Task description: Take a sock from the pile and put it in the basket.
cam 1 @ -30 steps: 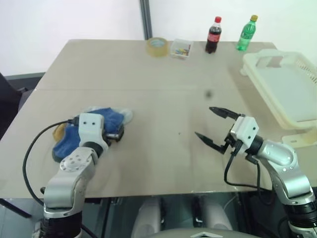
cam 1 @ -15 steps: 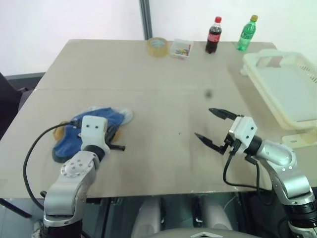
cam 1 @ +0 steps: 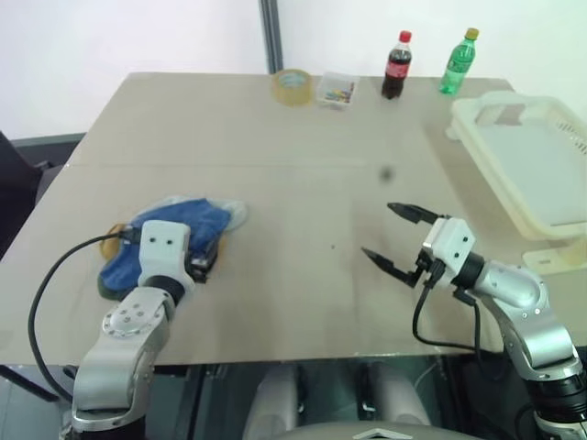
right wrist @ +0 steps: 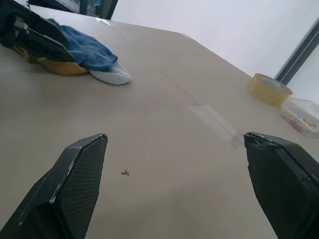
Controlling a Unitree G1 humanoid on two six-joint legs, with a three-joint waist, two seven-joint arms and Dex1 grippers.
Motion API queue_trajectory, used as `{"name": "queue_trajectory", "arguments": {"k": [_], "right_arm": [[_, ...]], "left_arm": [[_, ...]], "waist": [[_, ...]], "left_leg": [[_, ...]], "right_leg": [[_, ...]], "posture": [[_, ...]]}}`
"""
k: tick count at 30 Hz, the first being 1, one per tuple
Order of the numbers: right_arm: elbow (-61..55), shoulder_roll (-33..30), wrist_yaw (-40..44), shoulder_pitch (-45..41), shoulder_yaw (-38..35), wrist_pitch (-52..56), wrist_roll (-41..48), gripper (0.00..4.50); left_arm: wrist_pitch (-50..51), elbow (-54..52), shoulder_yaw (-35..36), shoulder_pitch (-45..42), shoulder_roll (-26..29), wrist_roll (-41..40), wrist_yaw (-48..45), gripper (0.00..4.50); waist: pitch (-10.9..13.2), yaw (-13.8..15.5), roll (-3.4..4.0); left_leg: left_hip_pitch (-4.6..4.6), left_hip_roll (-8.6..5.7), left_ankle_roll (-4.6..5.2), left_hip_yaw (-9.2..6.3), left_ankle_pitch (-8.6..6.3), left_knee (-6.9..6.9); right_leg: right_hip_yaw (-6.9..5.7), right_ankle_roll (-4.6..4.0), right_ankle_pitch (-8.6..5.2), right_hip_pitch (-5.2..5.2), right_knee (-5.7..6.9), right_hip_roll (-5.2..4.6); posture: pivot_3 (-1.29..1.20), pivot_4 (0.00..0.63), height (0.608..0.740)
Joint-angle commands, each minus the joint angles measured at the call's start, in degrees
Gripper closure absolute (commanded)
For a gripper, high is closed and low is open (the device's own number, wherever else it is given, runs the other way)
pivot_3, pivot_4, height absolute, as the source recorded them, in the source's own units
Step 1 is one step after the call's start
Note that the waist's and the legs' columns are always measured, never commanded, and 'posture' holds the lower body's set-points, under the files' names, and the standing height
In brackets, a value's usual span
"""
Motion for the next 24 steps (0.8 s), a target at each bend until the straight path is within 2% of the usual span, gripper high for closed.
{"name": "queue_trajectory", "arguments": {"k": [1,2,5,7,10,11,24], "right_arm": [[-0.77,0.12,0.05,-0.33,-0.39,-1.27,0.45,0.00],[-0.69,0.09,0.09,-0.36,-0.49,-1.34,0.48,0.00],[-0.92,0.16,0.68,-0.35,-0.68,-2.25,1.16,0.00],[-0.90,0.31,2.07,-0.63,-0.46,-3.87,2.27,0.00],[-1.04,0.37,3.66,-1.04,-0.20,-5.44,3.51,0.00],[-1.18,0.38,4.18,-1.10,-0.16,-5.71,4.00,0.00],[-1.18,-0.23,10.50,-3.02,0.72,-4.77,10.35,0.00]], "left_arm": [[1.16,-0.18,-0.09,-0.66,-0.08,1.85,0.94,1.48],[1.33,0.15,-0.06,-0.67,-0.39,1.93,0.92,1.48],[1.02,0.42,-0.21,-0.71,-0.65,1.75,-0.21,2.25],[0.96,0.58,-0.27,-0.76,-0.86,1.70,-0.46,3.31],[0.77,0.77,-0.34,-0.79,-1.12,1.81,-0.56,4.36],[0.62,0.85,-0.33,-0.80,-1.28,1.81,-0.60,4.47],[-0.93,1.91,-0.03,-0.70,-2.02,1.64,-1.66,4.47]], "waist": [[0.00,0.12,0.00],[0.00,0.21,0.00],[0.00,0.25,0.00],[0.00,0.31,0.00],[0.00,0.42,0.00],[0.00,0.47,0.00],[0.00,0.57,0.00]], "left_leg": [[0.00,0.00,0.00,0.00,0.00,0.00],[0.00,0.00,0.00,0.00,0.00,0.00],[0.00,0.00,0.00,-0.01,0.00,0.00],[-0.01,0.00,0.00,-0.01,0.00,0.00],[0.00,0.00,0.00,0.00,0.00,0.00],[0.00,0.00,0.01,-0.01,0.00,0.00],[0.00,0.01,0.01,-0.02,-0.01,0.00]], "right_leg": [[0.00,0.00,0.00,0.00,0.00,0.00],[0.00,0.00,0.00,0.00,0.00,0.00],[-0.01,0.00,0.00,0.00,0.00,0.00],[-0.01,0.00,0.00,-0.01,0.00,0.00],[-0.01,0.00,0.00,0.00,0.00,0.00],[-0.01,0.00,0.00,-0.01,0.00,0.00],[-0.01,-0.01,0.00,0.00,-0.01,-0.02]], "posture": [[0.00,0.150,0.740],[0.00,0.150,0.740],[0.00,0.150,0.740],[0.00,0.150,0.740],[0.00,0.150,0.740],[0.00,0.150,0.740],[0.00,0.150,0.740]]}}
